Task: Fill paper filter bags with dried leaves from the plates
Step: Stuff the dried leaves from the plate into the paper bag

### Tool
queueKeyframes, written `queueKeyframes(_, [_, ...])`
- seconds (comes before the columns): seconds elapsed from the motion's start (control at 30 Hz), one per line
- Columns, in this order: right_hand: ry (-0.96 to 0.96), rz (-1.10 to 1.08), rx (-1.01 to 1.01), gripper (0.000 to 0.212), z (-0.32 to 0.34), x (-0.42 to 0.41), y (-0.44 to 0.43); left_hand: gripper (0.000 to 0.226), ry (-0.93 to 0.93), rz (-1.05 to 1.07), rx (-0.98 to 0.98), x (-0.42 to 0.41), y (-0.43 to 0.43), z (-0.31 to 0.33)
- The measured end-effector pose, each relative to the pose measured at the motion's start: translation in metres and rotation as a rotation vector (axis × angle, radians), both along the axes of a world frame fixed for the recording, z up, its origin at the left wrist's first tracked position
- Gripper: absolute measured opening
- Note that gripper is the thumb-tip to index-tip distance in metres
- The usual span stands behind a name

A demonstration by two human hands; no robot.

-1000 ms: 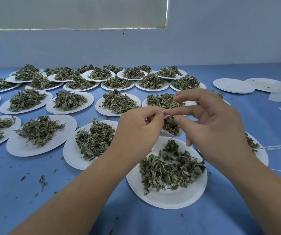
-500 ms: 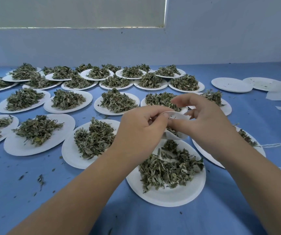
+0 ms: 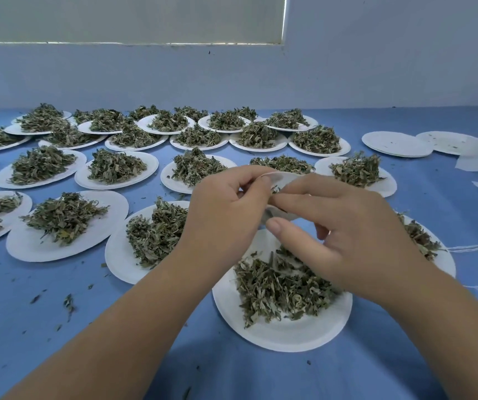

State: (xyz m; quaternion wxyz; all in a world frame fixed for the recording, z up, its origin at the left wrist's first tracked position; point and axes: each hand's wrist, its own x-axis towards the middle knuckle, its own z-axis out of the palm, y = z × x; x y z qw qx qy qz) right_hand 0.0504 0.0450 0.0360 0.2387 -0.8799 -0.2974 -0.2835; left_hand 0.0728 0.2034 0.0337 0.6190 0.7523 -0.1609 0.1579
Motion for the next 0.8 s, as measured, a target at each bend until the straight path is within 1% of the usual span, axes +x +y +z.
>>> queueKeyframes(0.07, [0.047, -0.059, -0.108, 0.040, -0.001, 0.002, 0.001, 0.023, -0.005, -0.023, 0.012, -0.001, 0.000, 0.001])
queueKeyframes(0.13, [0.088, -0.130, -0.192, 0.050, -0.001, 0.003, 0.004, 0.026, -0.020, -0.063, 0.065, -0.003, -0.002, 0.001])
queueKeyframes(0.2, [0.099, -0.203, -0.279, 0.059, -0.003, 0.006, 0.007, 0.027, -0.010, -0.106, 0.096, -0.005, -0.005, 0.001])
queueKeyframes(0.23, [0.094, -0.209, -0.293, 0.061, -0.004, 0.006, 0.008, 0.026, 0.000, -0.121, 0.097, -0.005, -0.006, 0.001])
queueKeyframes(0.3, [0.083, -0.155, -0.222, 0.055, -0.004, 0.006, 0.006, 0.024, -0.006, -0.103, 0.104, -0.003, -0.005, 0.000])
queueKeyframes(0.4, [0.019, -0.059, -0.045, 0.037, -0.001, 0.003, -0.001, 0.021, -0.021, -0.053, 0.061, -0.001, -0.001, 0.000])
queueKeyframes(0.43, [0.013, -0.050, -0.036, 0.035, -0.001, 0.003, -0.001, 0.021, -0.012, -0.054, 0.039, -0.001, 0.000, 0.001])
queueKeyframes(0.47, [0.020, -0.054, -0.061, 0.038, 0.000, 0.004, 0.000, 0.021, -0.005, -0.060, 0.029, -0.001, 0.001, 0.001])
queueKeyframes(0.57, [0.038, -0.101, -0.181, 0.052, -0.004, 0.007, 0.006, 0.023, -0.007, -0.126, 0.093, -0.002, -0.001, 0.001])
queueKeyframes(0.63, [0.031, -0.090, -0.156, 0.050, -0.005, 0.008, 0.005, 0.023, -0.013, -0.151, 0.120, -0.002, -0.002, 0.001])
queueKeyframes(0.7, [0.012, -0.017, -0.038, 0.038, -0.004, 0.008, 0.000, 0.022, -0.010, -0.132, 0.095, 0.000, 0.000, 0.000])
queueKeyframes(0.77, [-0.088, 0.084, 0.102, 0.021, 0.001, 0.005, -0.003, 0.022, -0.008, -0.076, 0.071, 0.002, 0.002, 0.000])
queueKeyframes(0.8, [-0.119, 0.136, 0.136, 0.017, 0.004, 0.002, -0.003, 0.022, -0.009, -0.042, 0.064, 0.004, 0.003, 0.000])
